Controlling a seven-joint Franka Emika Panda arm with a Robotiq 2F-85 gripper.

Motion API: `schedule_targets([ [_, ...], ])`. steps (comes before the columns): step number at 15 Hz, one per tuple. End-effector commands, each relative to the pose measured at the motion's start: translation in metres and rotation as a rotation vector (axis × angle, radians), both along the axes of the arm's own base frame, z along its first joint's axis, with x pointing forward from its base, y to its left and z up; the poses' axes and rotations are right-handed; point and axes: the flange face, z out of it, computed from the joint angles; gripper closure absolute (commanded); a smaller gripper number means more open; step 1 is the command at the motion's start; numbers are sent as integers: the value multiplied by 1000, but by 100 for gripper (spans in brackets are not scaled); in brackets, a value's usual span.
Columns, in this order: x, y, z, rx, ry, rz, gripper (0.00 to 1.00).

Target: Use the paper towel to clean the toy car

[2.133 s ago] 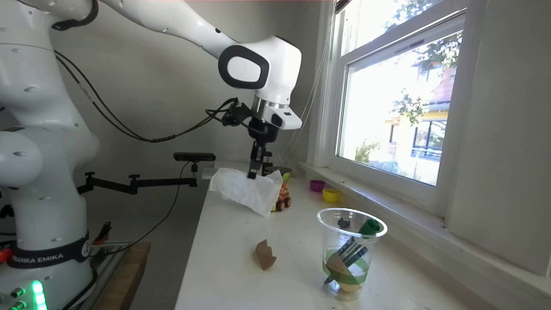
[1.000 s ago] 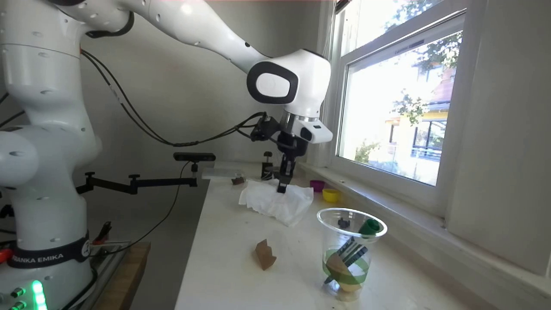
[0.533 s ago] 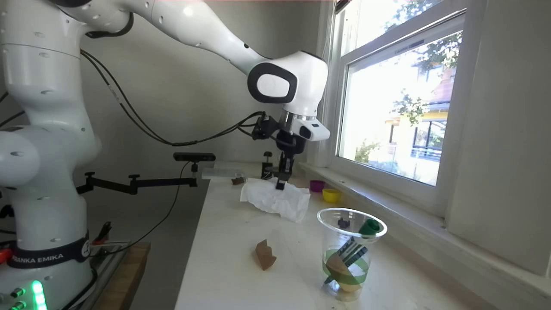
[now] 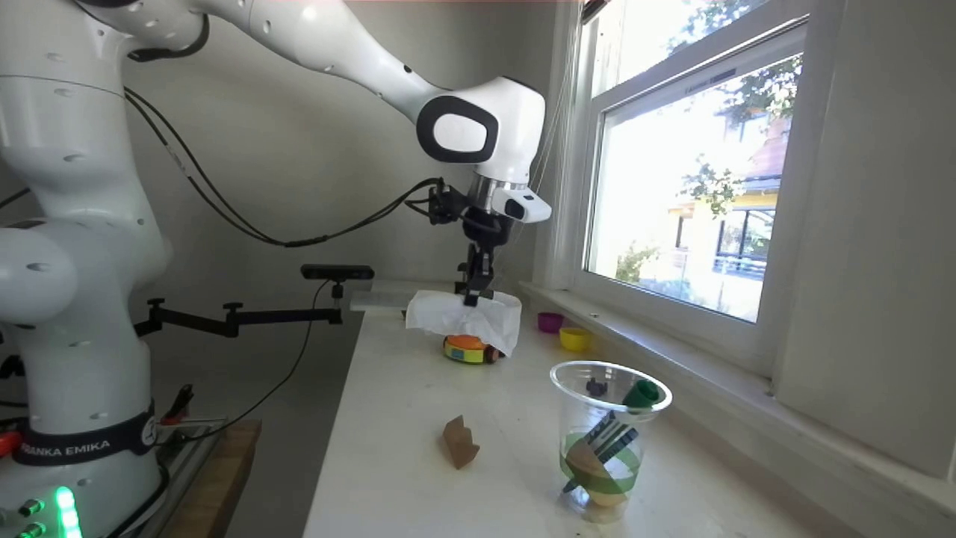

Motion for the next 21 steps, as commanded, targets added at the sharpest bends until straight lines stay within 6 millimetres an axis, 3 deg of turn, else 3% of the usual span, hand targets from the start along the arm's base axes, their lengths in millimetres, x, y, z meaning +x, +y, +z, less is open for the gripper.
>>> schedule_targets([
  [1, -19, 12, 5, 33, 0, 51, 100],
  [6, -12, -14, -17, 4, 41, -21, 100],
  [13, 2, -83, -32, -3, 47, -207, 100],
  [16, -1, -84, -33, 2, 51, -206, 100],
  [21, -16, -46, -27, 19, 61, -98, 100],
])
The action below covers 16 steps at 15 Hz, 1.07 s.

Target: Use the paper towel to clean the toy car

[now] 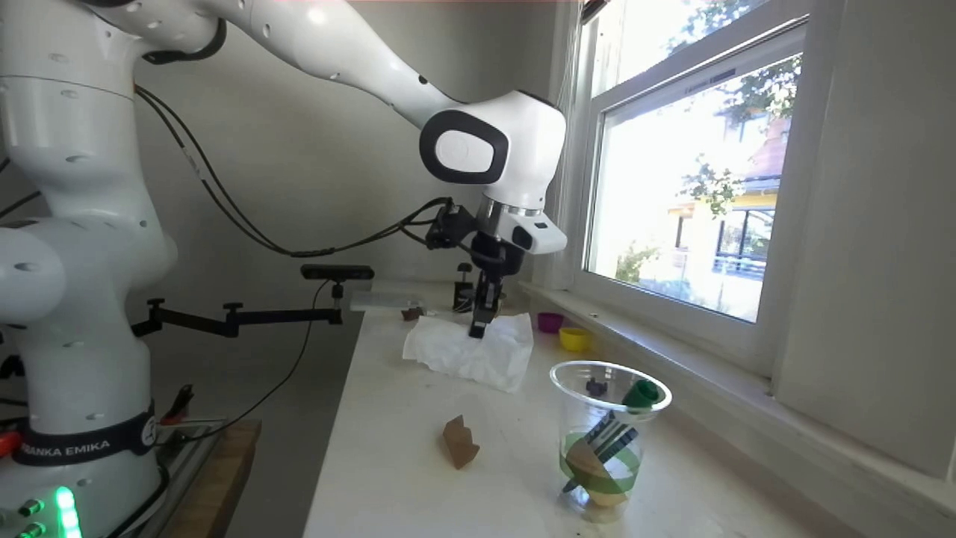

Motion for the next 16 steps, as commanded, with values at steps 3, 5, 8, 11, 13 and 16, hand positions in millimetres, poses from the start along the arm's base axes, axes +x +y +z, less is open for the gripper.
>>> schedule_targets([
  [3, -20, 41, 20, 34, -6, 100, 100],
  [5, -27, 53, 28, 45, -8, 137, 100],
  [8, -39, 68, 38, 56, -5, 188, 100],
  [11, -47, 77, 44, 65, -1, 233, 100],
  [13, -45, 75, 40, 63, 13, 225, 100],
  [16, -38, 64, 30, 40, 21, 191, 100],
])
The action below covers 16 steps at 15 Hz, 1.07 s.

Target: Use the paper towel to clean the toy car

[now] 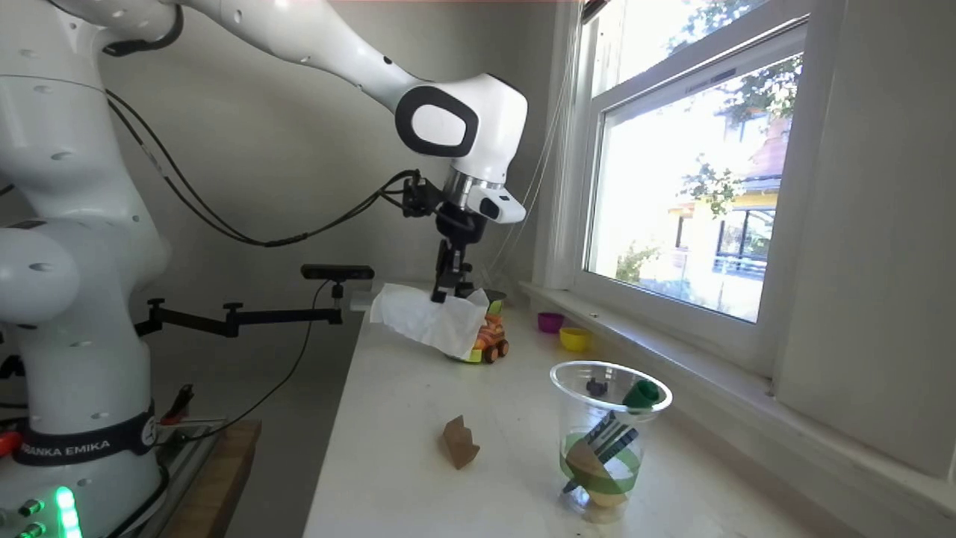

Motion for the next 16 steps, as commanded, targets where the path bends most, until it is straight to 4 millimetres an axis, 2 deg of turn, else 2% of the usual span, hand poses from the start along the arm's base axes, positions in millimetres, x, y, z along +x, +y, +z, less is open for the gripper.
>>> schedule_targets([
  [1, 2, -13, -11, 3, 6, -35, 100],
  [12, 31, -77, -43, -44, -2, -248, 100],
  [14, 32, -81, -46, -48, -2, -270, 100],
  [16, 29, -76, -46, -49, -6, -257, 100],
])
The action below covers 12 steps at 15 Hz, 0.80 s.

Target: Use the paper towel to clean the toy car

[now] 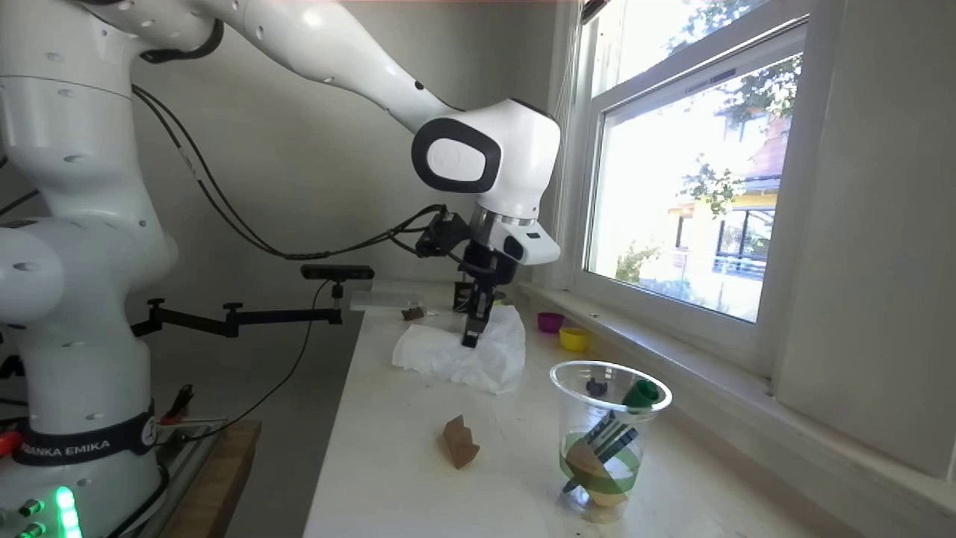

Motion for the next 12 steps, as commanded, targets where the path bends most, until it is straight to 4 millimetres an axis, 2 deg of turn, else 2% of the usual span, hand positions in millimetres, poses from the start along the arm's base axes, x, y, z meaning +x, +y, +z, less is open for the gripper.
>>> schedule_targets([
  [1, 1, 8, 5, -16, -8, 1, 100],
  [9, -16, 61, 29, 13, -42, 162, 100],
  [12, -16, 68, 38, 15, -49, 178, 100],
])
